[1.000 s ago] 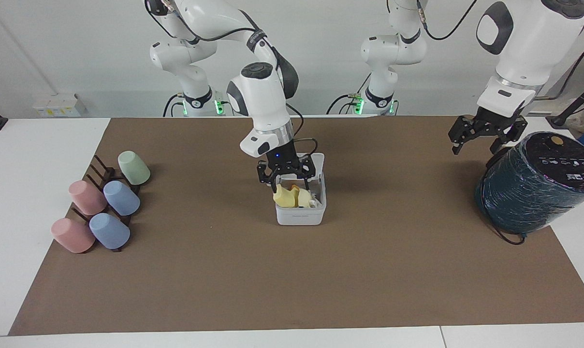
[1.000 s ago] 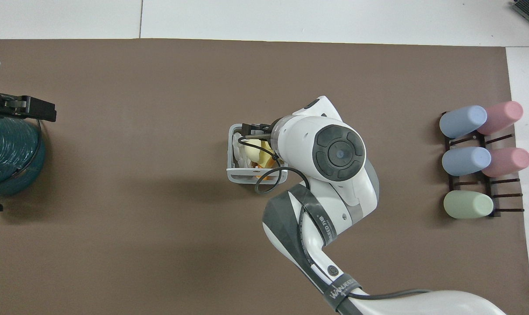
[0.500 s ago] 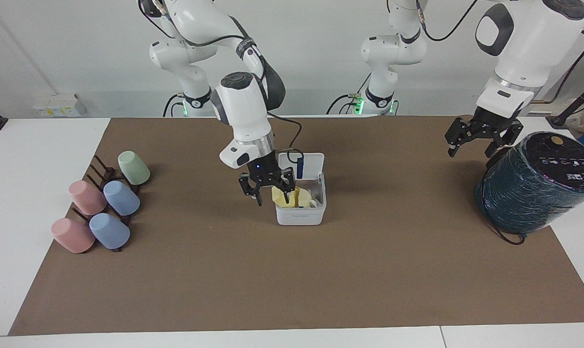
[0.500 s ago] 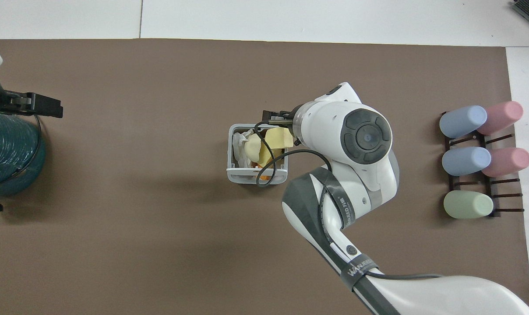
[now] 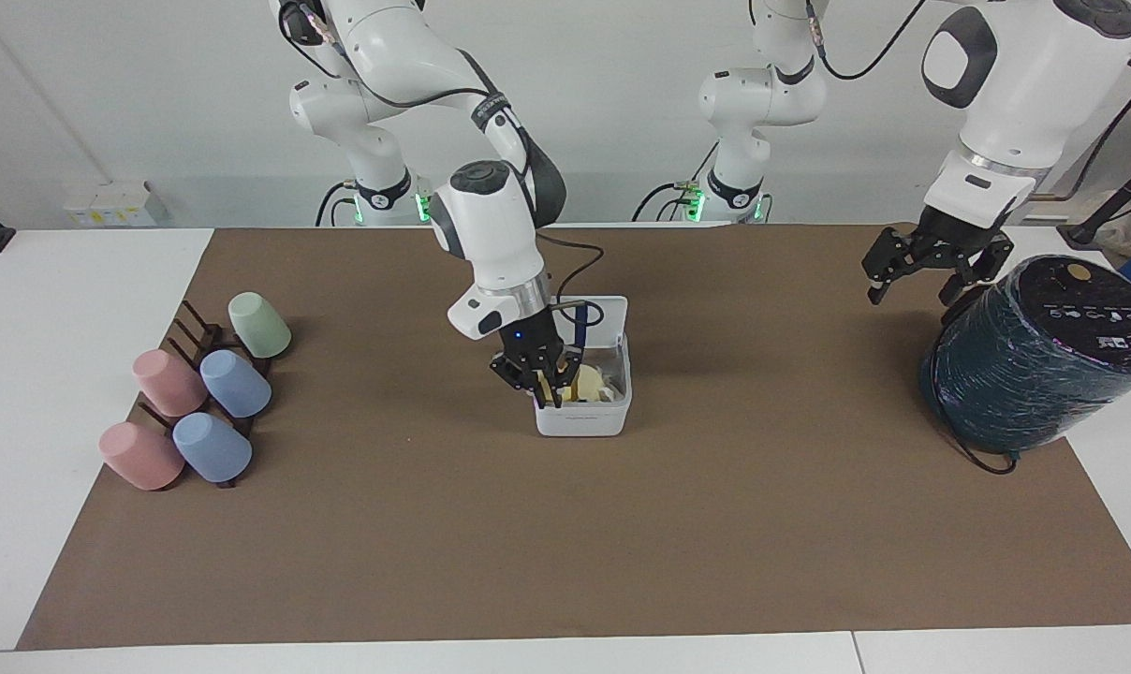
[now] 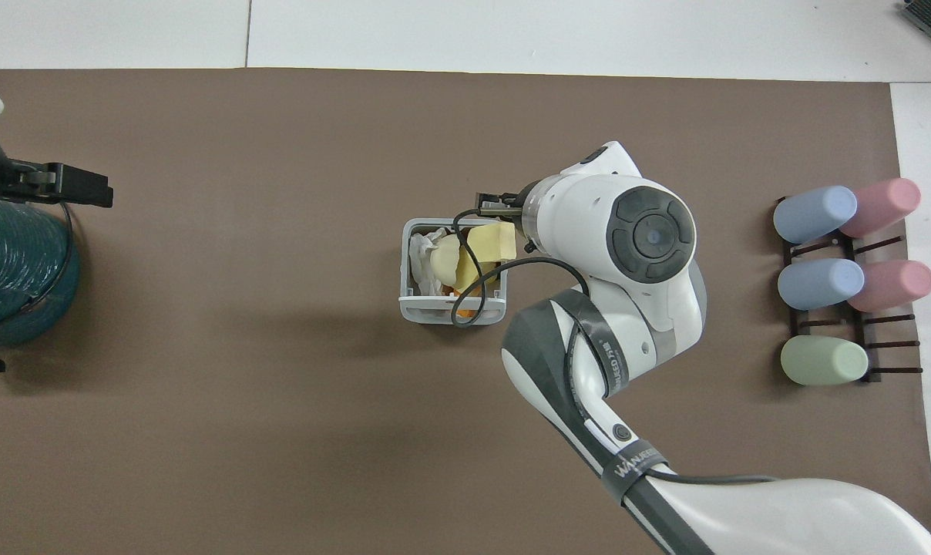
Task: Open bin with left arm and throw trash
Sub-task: 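Lower the yellow block into the bin and open the right gripper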
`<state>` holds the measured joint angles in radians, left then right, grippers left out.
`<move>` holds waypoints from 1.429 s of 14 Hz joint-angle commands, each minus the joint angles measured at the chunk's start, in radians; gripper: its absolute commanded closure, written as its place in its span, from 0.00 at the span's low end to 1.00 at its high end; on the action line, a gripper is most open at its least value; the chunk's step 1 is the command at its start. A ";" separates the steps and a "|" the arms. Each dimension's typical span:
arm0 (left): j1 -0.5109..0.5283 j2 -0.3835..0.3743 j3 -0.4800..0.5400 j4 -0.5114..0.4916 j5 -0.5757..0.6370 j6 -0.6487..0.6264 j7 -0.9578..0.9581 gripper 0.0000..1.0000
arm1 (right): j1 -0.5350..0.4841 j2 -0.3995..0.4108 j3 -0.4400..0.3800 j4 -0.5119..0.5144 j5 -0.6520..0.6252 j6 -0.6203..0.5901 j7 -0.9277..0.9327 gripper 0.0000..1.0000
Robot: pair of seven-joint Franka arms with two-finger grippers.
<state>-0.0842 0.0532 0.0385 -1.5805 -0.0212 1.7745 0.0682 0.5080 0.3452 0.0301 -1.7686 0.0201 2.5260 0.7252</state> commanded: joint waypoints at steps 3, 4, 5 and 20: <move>0.008 -0.032 0.001 -0.036 -0.014 0.023 0.015 0.00 | 0.058 -0.015 0.005 -0.014 0.006 -0.010 0.207 0.72; 0.008 -0.032 0.001 -0.036 -0.014 0.023 0.015 0.00 | 0.060 -0.015 0.007 -0.014 0.004 -0.009 0.232 0.72; 0.008 -0.032 0.001 -0.036 -0.013 0.023 0.016 0.00 | 0.060 -0.015 0.010 -0.014 0.004 -0.007 0.237 0.70; 0.007 -0.038 0.001 -0.042 -0.008 -0.026 0.013 0.00 | -0.138 -0.190 0.010 -0.051 -0.012 -0.177 -0.012 0.00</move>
<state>-0.0839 0.0525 0.0406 -1.5834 -0.0213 1.7674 0.0682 0.4111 0.2409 0.0313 -1.7625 0.0172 2.4140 0.7538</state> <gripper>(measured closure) 0.000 0.000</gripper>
